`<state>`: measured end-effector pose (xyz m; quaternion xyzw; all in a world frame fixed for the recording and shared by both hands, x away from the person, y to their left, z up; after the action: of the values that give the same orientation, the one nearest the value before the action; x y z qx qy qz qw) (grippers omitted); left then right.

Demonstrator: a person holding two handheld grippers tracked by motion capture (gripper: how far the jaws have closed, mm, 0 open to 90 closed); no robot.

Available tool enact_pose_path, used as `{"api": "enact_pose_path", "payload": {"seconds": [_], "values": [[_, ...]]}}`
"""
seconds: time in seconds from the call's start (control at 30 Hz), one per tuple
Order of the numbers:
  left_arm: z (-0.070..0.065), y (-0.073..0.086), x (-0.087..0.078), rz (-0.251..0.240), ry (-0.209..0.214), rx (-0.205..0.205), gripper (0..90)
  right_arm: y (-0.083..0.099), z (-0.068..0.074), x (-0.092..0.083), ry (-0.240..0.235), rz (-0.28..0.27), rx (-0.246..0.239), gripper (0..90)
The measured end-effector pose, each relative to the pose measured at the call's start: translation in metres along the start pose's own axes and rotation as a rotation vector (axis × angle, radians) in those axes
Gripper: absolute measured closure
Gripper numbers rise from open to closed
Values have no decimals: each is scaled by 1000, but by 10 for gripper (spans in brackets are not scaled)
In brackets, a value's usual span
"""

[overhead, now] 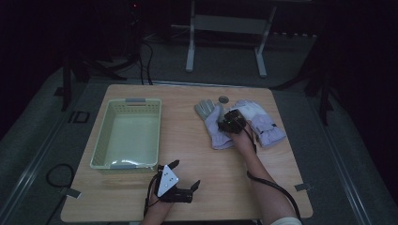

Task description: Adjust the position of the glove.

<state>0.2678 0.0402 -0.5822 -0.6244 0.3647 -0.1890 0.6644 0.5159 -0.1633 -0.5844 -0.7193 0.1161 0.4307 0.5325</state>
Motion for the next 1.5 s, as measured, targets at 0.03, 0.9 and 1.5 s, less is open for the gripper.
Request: {"api": "enact_pose_path", "payload": {"seconds": [0.03,0.9,1.5], "values": [[0,0,0,0,0,0,0,0,0,0,-2,-2,1,709],[0,0,0,-3,2,-2,0,-1,43,-83,7,-151,234,871],[0,0,0,0,1,9,0,46,75,-107,-20,-148,328,867]]}}
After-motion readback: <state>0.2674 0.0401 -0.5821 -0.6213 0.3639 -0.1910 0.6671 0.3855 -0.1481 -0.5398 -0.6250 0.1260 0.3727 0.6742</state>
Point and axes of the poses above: each handheld gripper's, and its own axes: x roughly forward along the jaws, y roughly out of its underside, z roughly to its left, the point moved 5 cm from there along x, roughly forward along the jaws, and after that the axes turned 4 degrees about y, right-handed, at the moved point
